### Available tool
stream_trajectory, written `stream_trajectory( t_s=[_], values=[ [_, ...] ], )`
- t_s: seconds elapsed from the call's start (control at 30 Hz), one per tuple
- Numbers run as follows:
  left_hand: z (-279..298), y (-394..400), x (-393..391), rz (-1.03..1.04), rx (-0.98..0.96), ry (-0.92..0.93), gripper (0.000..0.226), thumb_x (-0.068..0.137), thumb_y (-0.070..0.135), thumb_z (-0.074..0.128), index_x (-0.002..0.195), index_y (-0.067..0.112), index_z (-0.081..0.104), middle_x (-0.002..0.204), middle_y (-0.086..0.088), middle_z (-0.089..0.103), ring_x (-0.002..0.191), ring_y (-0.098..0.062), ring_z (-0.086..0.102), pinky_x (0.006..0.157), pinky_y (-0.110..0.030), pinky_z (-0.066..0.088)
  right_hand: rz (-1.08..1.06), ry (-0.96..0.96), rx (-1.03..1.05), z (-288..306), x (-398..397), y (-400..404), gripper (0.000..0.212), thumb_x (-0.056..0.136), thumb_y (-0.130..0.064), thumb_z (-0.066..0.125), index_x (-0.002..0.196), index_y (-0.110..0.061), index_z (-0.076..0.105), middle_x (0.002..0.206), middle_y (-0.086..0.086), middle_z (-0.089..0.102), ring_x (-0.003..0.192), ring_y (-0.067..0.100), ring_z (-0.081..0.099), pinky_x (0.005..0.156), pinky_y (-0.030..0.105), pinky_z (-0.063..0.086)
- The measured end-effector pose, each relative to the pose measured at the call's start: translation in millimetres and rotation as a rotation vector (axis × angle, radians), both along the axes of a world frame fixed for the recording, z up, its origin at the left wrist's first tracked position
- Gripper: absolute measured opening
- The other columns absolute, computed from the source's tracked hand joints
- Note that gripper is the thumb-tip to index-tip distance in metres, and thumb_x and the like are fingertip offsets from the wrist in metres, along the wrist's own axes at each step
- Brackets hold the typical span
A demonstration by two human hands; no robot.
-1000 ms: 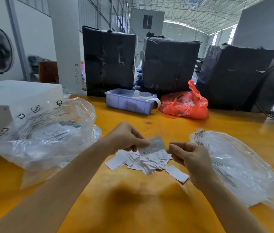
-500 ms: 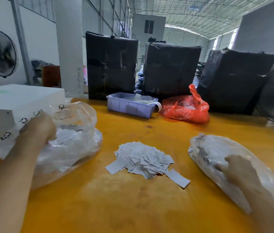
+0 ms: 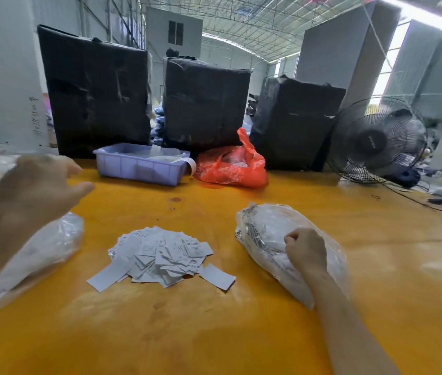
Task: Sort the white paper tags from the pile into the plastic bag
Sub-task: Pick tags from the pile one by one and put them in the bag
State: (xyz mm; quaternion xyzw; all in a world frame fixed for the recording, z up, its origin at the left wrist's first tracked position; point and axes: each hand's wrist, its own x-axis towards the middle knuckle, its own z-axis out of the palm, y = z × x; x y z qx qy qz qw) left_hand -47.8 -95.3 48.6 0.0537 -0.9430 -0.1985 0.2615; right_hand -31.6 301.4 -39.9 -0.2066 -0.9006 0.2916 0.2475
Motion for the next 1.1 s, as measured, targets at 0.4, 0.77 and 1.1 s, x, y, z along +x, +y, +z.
stream_trajectory(
  t_s=[0.4,0.77,1.1],
  values=[
    [-97.6,129.3,35.4,-0.542,0.207,-0.099,0.013,0.085,0.013,0.064,0.092,0.017,0.074,0.082,0.010,0.068,0.074,0.000,0.060,0.064,-0.004,0.039,0.137,0.274,-0.428,-0.4,-1.8,3.7,0.006,0.075,-0.004,0.076,0.075,-0.007,0.071,0.074,0.009,0.068,0.076,0.025,0.065,0.071,0.032,0.052],
    [-97.8,115.2,24.3,-0.526,0.328,-0.133,0.013,0.085,0.009,0.064,0.093,0.012,0.074,0.091,0.001,0.072,0.080,-0.005,0.062,0.065,-0.002,0.041,0.063,0.526,-0.264,5.2,-1.3,-3.4,0.030,0.076,0.006,0.072,0.105,0.003,0.065,0.093,0.014,0.070,0.083,0.022,0.066,0.083,0.035,0.053],
    [-98.0,116.6,23.0,-0.536,0.421,-0.092,0.013,0.085,0.010,0.065,0.094,0.011,0.074,0.092,0.001,0.072,0.082,-0.007,0.063,0.070,-0.007,0.046,0.142,0.699,-0.307,22.2,11.2,-34.3,0.022,0.082,-0.015,0.071,0.099,0.000,0.069,0.087,0.014,0.070,0.067,0.008,0.063,0.064,0.010,0.050]
  ],
)
